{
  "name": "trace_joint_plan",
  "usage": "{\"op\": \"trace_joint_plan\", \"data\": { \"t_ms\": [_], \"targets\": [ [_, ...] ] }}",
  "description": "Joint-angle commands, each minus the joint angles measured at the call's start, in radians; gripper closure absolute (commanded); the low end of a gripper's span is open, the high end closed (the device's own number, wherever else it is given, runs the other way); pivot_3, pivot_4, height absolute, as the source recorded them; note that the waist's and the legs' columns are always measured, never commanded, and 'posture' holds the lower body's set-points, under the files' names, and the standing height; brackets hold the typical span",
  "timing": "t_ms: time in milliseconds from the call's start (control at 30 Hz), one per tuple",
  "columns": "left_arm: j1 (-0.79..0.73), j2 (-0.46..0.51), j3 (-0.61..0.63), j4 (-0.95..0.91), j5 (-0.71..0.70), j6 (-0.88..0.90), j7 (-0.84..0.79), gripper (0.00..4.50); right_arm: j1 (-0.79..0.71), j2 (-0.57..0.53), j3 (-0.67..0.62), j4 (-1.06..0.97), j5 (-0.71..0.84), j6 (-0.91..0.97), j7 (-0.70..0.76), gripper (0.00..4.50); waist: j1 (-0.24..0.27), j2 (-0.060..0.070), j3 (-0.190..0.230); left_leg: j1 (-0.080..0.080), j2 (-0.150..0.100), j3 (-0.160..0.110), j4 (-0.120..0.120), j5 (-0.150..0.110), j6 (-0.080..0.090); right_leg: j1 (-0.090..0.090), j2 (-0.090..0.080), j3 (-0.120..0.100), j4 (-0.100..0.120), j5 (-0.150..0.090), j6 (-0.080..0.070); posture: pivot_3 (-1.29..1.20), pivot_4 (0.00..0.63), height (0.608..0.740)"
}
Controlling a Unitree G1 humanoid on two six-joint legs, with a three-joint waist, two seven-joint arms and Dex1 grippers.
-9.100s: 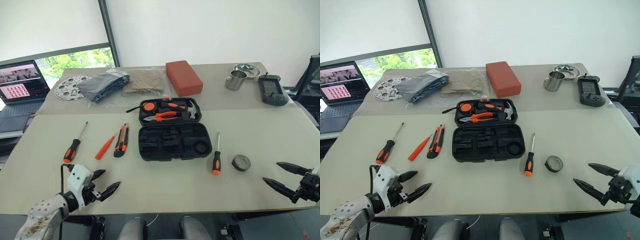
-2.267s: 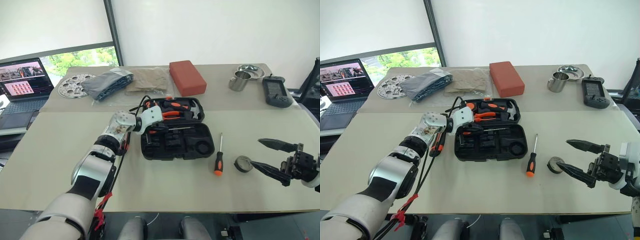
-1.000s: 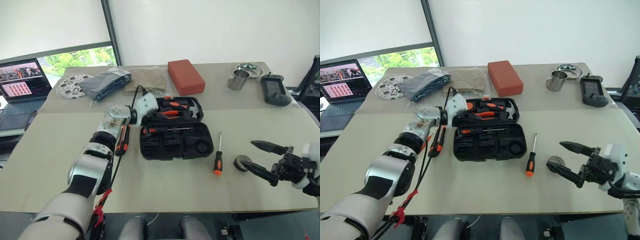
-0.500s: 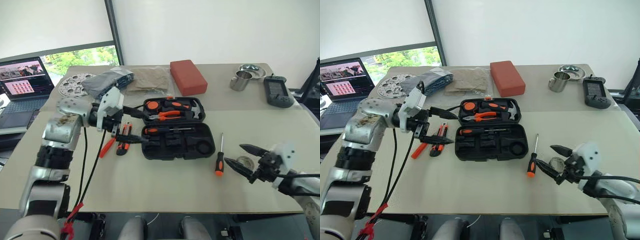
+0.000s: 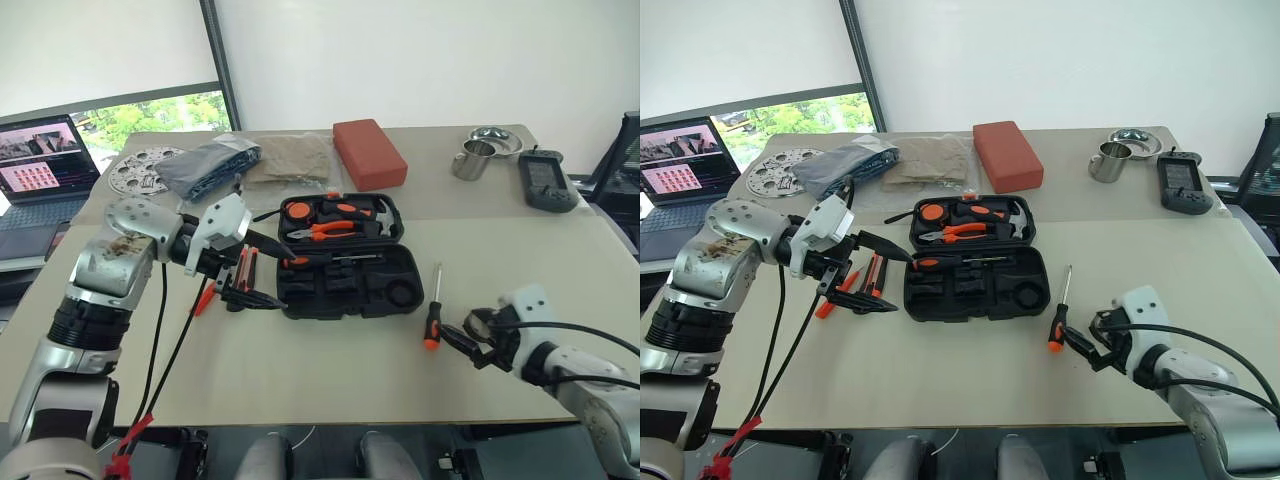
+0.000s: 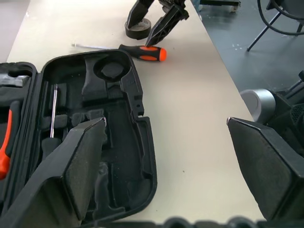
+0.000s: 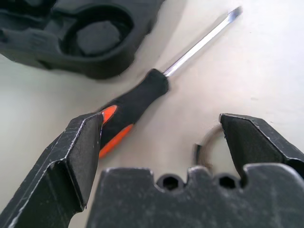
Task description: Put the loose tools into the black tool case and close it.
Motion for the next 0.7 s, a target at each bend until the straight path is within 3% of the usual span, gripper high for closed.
{"op": "trace_joint_plan", "data": {
  "t_ms": [33, 267, 400, 500, 533, 600, 700],
  "targets": [
    [-0.009, 0.022, 0.023, -0.047, -0.018, -0.008, 0.011, 0.12, -0.042, 0.041, 0.019, -0.041, 0.01, 0.101, -0.082, 0.0, 0.001, 0.0, 0.0, 0.0, 0.0, 0.0, 0.0, 0.0, 0.0, 0.0, 0.0, 0.0, 0.0, 0.0, 0.0, 0.0, 0.15, 0.707],
    [0.002, 0.027, 0.03, -0.084, -0.034, 0.002, 0.038, 0.12, -0.117, 0.107, 0.048, -0.067, -0.002, 0.221, -0.188, 0.0, 0.003, 0.0, 0.0, -0.002, -0.001, -0.001, 0.0, 0.0, 0.0, -0.001, 0.0, 0.0, 0.0, 0.0, 0.0, 0.0, 0.15, 0.707],
    [0.01, 0.04, 0.032, -0.109, -0.047, 0.012, 0.044, 0.0, -0.123, 0.09, 0.068, -0.088, -0.004, 0.27, -0.195, 1.02, 0.004, 0.0, 0.0, -0.003, -0.001, -0.003, 0.0, 0.0, 0.0, -0.001, 0.0, 0.0, -0.001, 0.0, -0.001, 0.0, 0.15, 0.707],
    [0.014, 0.047, 0.031, -0.122, -0.053, 0.016, 0.047, 0.0, -0.127, 0.075, 0.074, -0.098, -0.011, 0.301, -0.2, 2.21, 0.004, 0.0, -0.001, -0.003, -0.001, -0.003, 0.0, 0.0, 0.0, -0.001, 0.0, 0.0, -0.001, 0.0, -0.001, 0.0, 0.15, 0.707],
    [0.014, 0.047, 0.031, -0.125, -0.055, 0.017, 0.047, 0.0, -0.128, 0.068, 0.076, -0.099, -0.015, 0.304, -0.201, 2.35, 0.004, 0.0, -0.001, -0.004, -0.001, -0.003, 0.0, 0.0, 0.001, -0.001, 0.0, 0.0, -0.001, 0.0, -0.001, 0.0, 0.15, 0.707],
    [0.014, 0.045, 0.029, -0.129, -0.057, 0.018, 0.05, 0.0, -0.134, 0.058, 0.075, -0.1, -0.021, 0.312, -0.203, 3.11, 0.004, 0.0, -0.001, -0.004, -0.002, -0.003, 0.0, 0.001, 0.001, -0.001, 0.0, 0.0, -0.001, 0.0, -0.001, 0.0, 0.15, 0.707],
    [0.016, 0.044, 0.027, -0.134, -0.061, 0.017, 0.054, 0.0, -0.151, 0.066, 0.052, -0.099, -0.022, 0.327, -0.211, 3.55, 0.0, 0.0, 0.0, -0.004, -0.001, -0.004, 0.0, 0.001, 0.001, -0.002, 0.0, 0.0, -0.001, 0.0, -0.001, 0.0, 0.15, 0.707]
  ]
}}
